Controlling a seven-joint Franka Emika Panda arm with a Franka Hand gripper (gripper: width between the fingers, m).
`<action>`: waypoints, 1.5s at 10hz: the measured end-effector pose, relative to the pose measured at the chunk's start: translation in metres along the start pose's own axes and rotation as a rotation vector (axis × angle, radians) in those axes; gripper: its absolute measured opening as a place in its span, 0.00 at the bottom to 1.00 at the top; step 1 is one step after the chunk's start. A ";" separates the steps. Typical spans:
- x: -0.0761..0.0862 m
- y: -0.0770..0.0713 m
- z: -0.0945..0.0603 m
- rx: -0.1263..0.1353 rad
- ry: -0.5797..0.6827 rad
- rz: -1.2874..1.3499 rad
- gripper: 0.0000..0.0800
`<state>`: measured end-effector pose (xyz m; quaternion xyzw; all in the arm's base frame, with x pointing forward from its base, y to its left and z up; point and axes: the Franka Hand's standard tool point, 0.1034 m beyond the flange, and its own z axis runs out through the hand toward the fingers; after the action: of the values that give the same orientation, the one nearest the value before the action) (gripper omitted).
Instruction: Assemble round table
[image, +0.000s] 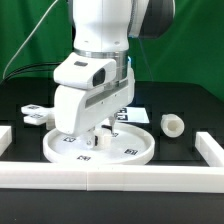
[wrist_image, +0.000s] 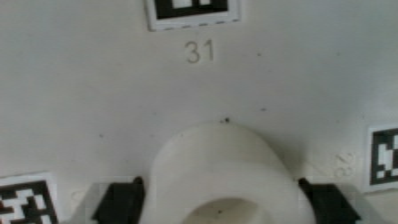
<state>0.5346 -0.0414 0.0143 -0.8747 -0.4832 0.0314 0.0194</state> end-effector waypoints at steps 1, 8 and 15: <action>0.015 -0.005 0.000 0.000 0.008 -0.026 0.51; 0.068 -0.007 -0.002 -0.012 0.048 -0.084 0.51; 0.081 -0.015 -0.002 -0.010 0.050 -0.009 0.51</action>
Offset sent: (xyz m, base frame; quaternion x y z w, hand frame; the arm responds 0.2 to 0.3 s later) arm 0.0232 0.0376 -0.0098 -0.0035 0.0379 -0.0204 0.9991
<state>0.5651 0.0355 0.0143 -0.8732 -0.4866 0.0070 0.0272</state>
